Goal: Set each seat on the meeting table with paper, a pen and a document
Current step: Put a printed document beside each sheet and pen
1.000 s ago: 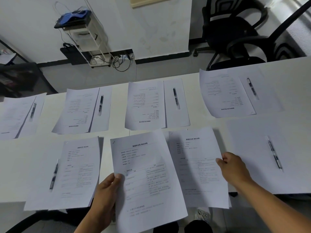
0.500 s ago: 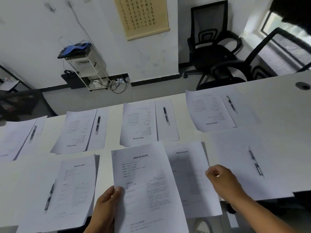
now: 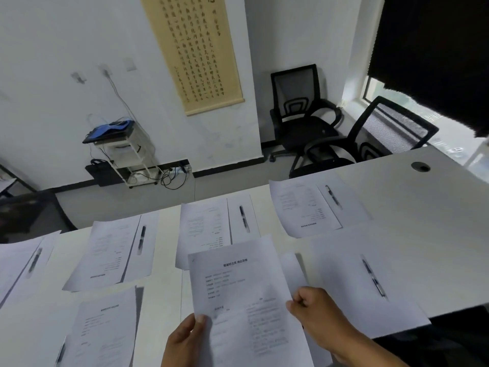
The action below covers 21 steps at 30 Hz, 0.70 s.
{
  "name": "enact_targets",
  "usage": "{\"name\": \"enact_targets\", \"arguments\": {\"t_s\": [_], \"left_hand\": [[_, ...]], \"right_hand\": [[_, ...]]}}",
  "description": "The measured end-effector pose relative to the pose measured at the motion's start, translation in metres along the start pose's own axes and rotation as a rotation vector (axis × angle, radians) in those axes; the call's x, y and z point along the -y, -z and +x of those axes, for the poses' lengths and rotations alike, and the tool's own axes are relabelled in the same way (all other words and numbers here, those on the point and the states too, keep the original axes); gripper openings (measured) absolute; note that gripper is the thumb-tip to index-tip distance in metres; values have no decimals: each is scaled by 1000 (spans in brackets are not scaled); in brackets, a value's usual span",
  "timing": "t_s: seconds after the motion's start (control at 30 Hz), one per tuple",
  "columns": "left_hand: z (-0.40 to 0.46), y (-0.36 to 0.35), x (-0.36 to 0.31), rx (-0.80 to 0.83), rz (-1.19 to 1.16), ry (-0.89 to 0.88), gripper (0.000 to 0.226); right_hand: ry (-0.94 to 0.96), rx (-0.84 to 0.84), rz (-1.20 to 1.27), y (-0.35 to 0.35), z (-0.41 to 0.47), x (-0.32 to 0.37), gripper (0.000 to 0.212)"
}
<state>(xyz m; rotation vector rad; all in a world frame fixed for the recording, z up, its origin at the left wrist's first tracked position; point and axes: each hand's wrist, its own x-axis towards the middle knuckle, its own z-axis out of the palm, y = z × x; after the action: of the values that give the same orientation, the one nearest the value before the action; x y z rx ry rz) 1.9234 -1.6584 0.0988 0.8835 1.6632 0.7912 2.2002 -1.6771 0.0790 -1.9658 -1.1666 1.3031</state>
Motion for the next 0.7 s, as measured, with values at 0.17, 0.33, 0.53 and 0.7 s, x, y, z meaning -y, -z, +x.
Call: {"name": "enact_targets", "arguments": {"t_s": [0.17,0.33,0.53,0.7], "left_hand": [[19,-2,2,92,0,20,23],[38,-3,16,199,-73,108,23],[54,-14,8,247,-24,88,30],[54,-39,-17,290,11,73,37]], "right_hand": [[-43,-49,9,3,-2,0,42],[-73,-125,-3,3,-4,-6,42],[-105,-199,-3,12,-8,-12,39],[-136,-253,13,36,-7,-17,41]]}}
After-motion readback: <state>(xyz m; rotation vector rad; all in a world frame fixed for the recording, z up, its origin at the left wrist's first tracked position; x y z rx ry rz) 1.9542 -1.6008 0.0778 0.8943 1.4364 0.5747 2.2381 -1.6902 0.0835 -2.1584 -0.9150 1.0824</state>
